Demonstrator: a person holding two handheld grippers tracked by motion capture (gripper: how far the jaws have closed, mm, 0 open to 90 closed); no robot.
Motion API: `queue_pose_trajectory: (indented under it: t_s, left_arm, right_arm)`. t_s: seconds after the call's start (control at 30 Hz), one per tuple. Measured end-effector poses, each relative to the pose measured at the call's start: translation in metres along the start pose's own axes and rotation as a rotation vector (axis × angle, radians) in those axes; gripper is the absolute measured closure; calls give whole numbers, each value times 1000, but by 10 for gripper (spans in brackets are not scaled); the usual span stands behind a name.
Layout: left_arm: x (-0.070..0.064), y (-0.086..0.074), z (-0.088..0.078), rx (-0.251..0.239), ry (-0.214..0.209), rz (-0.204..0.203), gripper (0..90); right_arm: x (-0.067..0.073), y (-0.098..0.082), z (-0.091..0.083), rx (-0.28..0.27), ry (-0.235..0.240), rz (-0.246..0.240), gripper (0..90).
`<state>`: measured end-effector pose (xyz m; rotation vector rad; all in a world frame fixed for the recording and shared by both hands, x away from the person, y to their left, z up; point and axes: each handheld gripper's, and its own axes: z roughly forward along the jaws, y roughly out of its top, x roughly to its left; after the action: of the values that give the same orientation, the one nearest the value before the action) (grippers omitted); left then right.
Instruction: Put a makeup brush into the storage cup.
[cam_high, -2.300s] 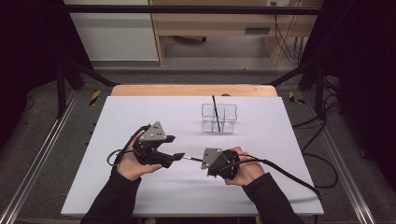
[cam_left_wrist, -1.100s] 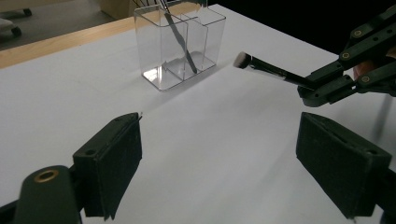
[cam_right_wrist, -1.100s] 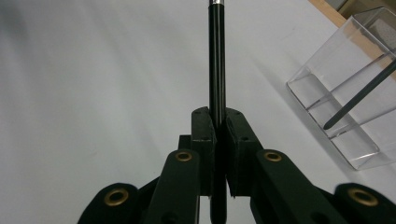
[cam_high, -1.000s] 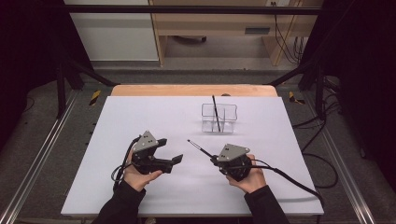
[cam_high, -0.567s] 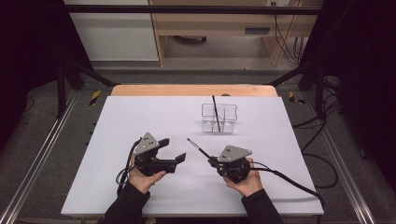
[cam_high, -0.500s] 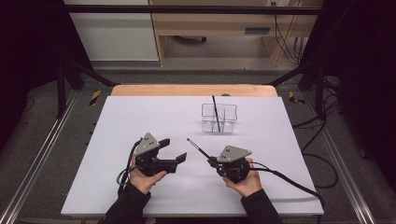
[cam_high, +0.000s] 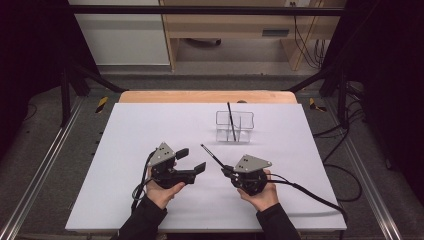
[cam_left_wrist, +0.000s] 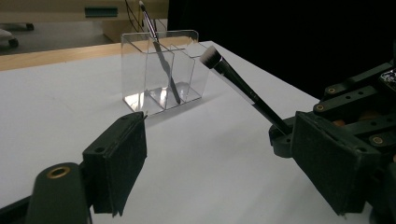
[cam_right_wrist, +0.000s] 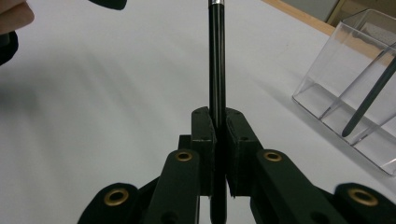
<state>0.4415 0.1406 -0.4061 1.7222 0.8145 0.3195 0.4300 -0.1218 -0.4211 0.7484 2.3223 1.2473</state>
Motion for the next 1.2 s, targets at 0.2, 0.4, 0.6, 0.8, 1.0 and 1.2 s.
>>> queue_pose_trajectory:
  t_s: [0.2, 0.4, 0.6, 0.8, 1.0, 1.2]
  left_arm:
    - [-4, 2, 4, -20, -9, -15, 185]
    - [-6, 3, 8, -34, -15, -35, 192]
    - [-9, 3, 11, -49, -23, -46, 210]
    - [-11, 4, 13, -64, -24, -60, 230]
    - [-12, 3, 17, -82, -39, -88, 262]
    - [-14, 2, 21, -97, -43, -106, 274]
  right_arm:
    - [1, 0, 1, -15, -4, 14, 840]
    - [1, 0, 1, -28, -3, 25, 839]
    - [2, 0, 2, -37, 2, 33, 840]
    - [3, 0, 2, -51, -1, 39, 840]
    - [4, 0, 1, -63, -7, 44, 840]
    - [4, 1, 1, -77, 1, 52, 840]
